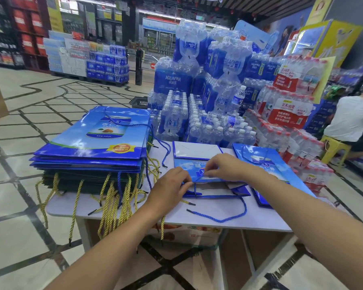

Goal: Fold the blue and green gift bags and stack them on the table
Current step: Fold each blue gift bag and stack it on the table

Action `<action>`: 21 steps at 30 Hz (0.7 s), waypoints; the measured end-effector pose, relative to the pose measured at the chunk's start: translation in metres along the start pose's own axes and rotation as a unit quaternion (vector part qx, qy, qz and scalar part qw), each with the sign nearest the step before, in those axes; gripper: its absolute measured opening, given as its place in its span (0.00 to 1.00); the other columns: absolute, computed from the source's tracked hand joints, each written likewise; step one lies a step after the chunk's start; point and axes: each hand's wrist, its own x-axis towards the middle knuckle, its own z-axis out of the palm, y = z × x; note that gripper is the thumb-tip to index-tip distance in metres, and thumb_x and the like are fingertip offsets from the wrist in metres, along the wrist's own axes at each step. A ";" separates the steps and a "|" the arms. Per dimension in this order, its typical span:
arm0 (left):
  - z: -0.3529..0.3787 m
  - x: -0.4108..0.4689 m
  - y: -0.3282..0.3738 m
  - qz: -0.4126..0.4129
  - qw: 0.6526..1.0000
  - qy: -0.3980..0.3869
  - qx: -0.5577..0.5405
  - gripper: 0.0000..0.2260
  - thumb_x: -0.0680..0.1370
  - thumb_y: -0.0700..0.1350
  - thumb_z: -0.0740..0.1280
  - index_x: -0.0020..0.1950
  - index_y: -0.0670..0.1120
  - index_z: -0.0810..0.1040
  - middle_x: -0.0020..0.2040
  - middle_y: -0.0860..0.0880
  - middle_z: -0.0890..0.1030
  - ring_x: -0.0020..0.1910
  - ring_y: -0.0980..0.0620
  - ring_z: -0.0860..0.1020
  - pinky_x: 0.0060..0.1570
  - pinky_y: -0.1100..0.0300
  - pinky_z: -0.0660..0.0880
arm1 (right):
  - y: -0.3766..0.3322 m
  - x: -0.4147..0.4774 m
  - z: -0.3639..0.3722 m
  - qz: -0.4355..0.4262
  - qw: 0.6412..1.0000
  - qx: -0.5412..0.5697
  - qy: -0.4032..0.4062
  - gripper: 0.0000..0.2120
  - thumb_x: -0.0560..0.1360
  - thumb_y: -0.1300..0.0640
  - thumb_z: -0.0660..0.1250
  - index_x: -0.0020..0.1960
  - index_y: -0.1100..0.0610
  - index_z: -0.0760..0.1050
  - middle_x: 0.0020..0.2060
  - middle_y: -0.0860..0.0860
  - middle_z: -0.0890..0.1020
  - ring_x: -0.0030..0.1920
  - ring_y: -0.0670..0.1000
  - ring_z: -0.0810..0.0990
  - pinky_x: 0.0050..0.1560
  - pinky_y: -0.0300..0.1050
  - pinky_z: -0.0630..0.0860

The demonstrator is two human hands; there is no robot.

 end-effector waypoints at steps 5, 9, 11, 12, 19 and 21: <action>-0.003 -0.001 0.003 -0.005 1.000 -0.025 0.003 0.03 0.83 0.48 0.67 0.53 0.50 0.76 0.50 0.55 0.75 0.49 0.58 0.71 0.47 0.58 0.74 | 0.007 0.023 -0.032 -0.024 0.999 -0.027 0.027 0.07 0.81 0.52 0.67 0.45 0.48 0.80 0.39 0.42 0.85 0.42 0.44 0.82 0.48 0.49 0.79; -0.004 -0.002 0.006 0.004 0.997 -0.065 0.032 0.06 0.80 0.49 0.67 0.55 0.54 0.73 0.53 0.56 0.74 0.54 0.54 0.72 0.49 0.55 0.76 | -0.003 0.033 -0.032 -0.013 0.992 0.125 -0.003 0.07 0.81 0.52 0.68 0.51 0.54 0.81 0.35 0.51 0.84 0.33 0.47 0.80 0.41 0.44 0.77; -0.004 -0.002 0.007 0.007 0.994 -0.098 0.039 0.13 0.80 0.51 0.66 0.65 0.58 0.72 0.66 0.56 0.72 0.66 0.53 0.70 0.56 0.56 0.76 | -0.004 0.038 -0.034 0.004 0.972 0.235 -0.032 0.06 0.82 0.57 0.66 0.54 0.58 0.81 0.32 0.51 0.78 0.31 0.50 0.77 0.39 0.47 0.78; -0.004 -0.001 0.007 0.006 0.991 -0.128 0.045 0.18 0.81 0.53 0.64 0.71 0.62 0.69 0.73 0.57 0.68 0.73 0.53 0.66 0.63 0.54 0.74 | -0.005 0.041 -0.034 0.009 0.964 0.263 -0.041 0.07 0.82 0.59 0.65 0.54 0.58 0.81 0.30 0.49 0.77 0.30 0.49 0.75 0.39 0.48 0.80; -0.002 0.003 0.007 -0.016 0.955 -0.271 0.118 0.21 0.84 0.67 0.48 0.77 0.75 0.56 0.84 0.55 0.54 0.83 0.50 0.47 0.76 0.49 0.60 | -0.001 0.065 -0.017 -0.006 0.996 0.059 0.066 0.21 0.81 0.40 0.64 0.40 0.53 0.83 0.29 0.49 0.78 0.30 0.49 0.75 0.35 0.45 0.70; -0.001 0.004 0.006 -0.018 0.953 -0.277 0.121 0.20 0.84 0.67 0.47 0.77 0.75 0.57 0.84 0.55 0.54 0.83 0.50 0.48 0.76 0.49 0.60 | 0.004 0.074 -0.005 0.006 0.997 -0.011 0.080 0.27 0.81 0.37 0.60 0.36 0.55 0.82 0.29 0.50 0.80 0.31 0.52 0.78 0.35 0.47 0.72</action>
